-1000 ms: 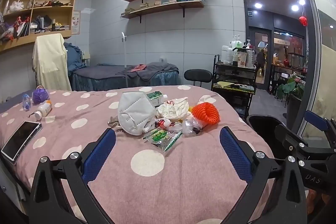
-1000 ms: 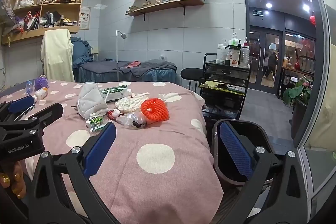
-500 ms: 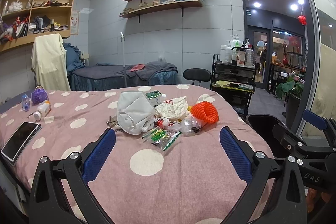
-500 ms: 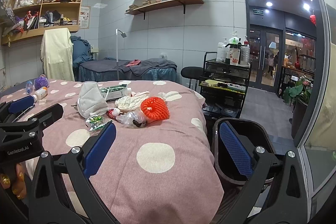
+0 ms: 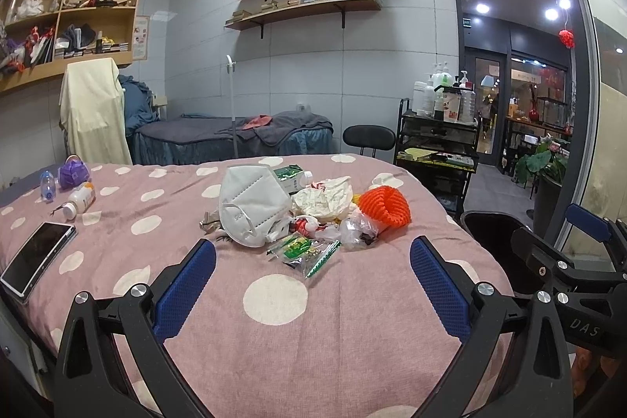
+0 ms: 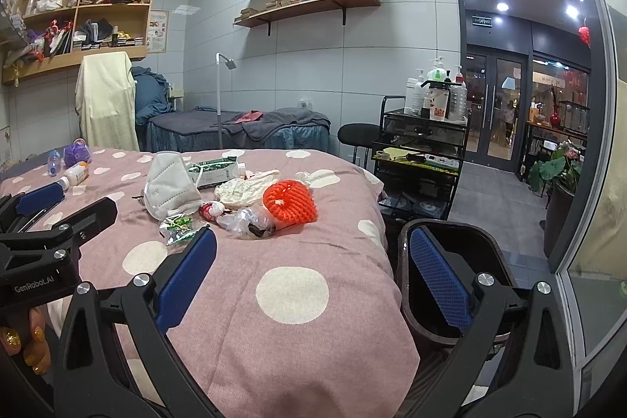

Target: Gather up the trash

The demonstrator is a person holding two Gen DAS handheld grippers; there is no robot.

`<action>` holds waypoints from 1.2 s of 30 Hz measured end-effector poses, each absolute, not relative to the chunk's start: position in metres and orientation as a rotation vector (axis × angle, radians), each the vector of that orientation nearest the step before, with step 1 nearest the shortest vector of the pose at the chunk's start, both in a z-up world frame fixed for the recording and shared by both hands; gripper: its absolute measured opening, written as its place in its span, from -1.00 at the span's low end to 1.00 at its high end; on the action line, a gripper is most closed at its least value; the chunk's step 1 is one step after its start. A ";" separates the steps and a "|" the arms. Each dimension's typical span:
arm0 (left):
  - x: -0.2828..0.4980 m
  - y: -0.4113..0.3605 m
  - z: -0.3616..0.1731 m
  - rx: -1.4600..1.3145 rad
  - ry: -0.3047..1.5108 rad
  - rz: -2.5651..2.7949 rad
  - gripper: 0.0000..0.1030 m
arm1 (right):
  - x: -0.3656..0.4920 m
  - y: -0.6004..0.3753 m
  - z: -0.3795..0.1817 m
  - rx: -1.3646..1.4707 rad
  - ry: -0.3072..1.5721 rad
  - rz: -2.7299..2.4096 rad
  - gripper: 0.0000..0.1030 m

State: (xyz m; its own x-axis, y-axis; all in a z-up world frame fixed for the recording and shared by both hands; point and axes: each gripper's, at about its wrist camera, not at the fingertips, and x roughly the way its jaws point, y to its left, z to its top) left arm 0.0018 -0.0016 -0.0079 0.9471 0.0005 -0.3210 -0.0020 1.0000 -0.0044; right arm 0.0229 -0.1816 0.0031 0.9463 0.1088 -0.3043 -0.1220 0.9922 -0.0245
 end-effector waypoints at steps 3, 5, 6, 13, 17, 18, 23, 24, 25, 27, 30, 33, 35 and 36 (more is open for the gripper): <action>0.002 -0.001 -0.010 -0.006 0.331 0.000 0.89 | 0.024 -0.181 0.003 -0.044 0.312 0.114 0.90; 0.002 0.000 -0.010 -0.006 0.335 0.000 0.89 | 0.024 -0.181 0.002 -0.043 0.313 0.113 0.90; 0.003 0.000 -0.011 -0.006 0.336 0.000 0.89 | 0.024 -0.181 0.002 -0.043 0.313 0.112 0.90; 0.003 0.001 -0.010 -0.009 0.339 -0.002 0.89 | 0.024 -0.181 0.003 -0.042 0.311 0.113 0.90; 0.003 0.000 -0.008 -0.002 0.341 -0.002 0.89 | 0.024 -0.181 0.003 -0.038 0.312 0.114 0.90; 0.003 -0.001 -0.008 -0.001 0.341 -0.003 0.89 | 0.024 -0.181 0.002 -0.037 0.313 0.114 0.90; 0.003 -0.001 -0.008 -0.001 0.341 -0.003 0.89 | 0.025 -0.182 0.002 -0.035 0.314 0.114 0.90; 0.003 -0.001 -0.008 -0.002 0.341 -0.003 0.89 | 0.025 -0.182 0.002 -0.034 0.314 0.114 0.90; 0.003 -0.001 -0.008 -0.001 0.341 -0.003 0.89 | 0.025 -0.182 0.002 -0.033 0.313 0.115 0.90; 0.003 -0.002 -0.008 -0.002 0.344 -0.003 0.89 | 0.025 -0.182 0.001 -0.033 0.313 0.114 0.90; 0.004 -0.002 -0.008 -0.001 0.345 -0.004 0.89 | 0.025 -0.182 0.002 -0.035 0.317 0.114 0.90; 0.004 -0.003 -0.008 -0.001 0.345 -0.004 0.89 | 0.026 -0.183 0.002 -0.033 0.319 0.113 0.90; 0.004 -0.003 -0.008 -0.002 0.345 -0.004 0.89 | 0.026 -0.183 0.002 -0.031 0.320 0.113 0.90; 0.004 -0.003 -0.008 -0.002 0.345 -0.004 0.89 | 0.026 -0.183 0.003 -0.029 0.321 0.113 0.90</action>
State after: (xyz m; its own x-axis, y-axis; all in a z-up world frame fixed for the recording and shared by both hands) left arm 0.0036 -0.0030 -0.0080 0.9409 -0.0046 -0.3386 0.0039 1.0000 -0.0030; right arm 0.0264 -0.1834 0.0027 0.9428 0.1062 -0.3161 -0.1154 0.9933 -0.0107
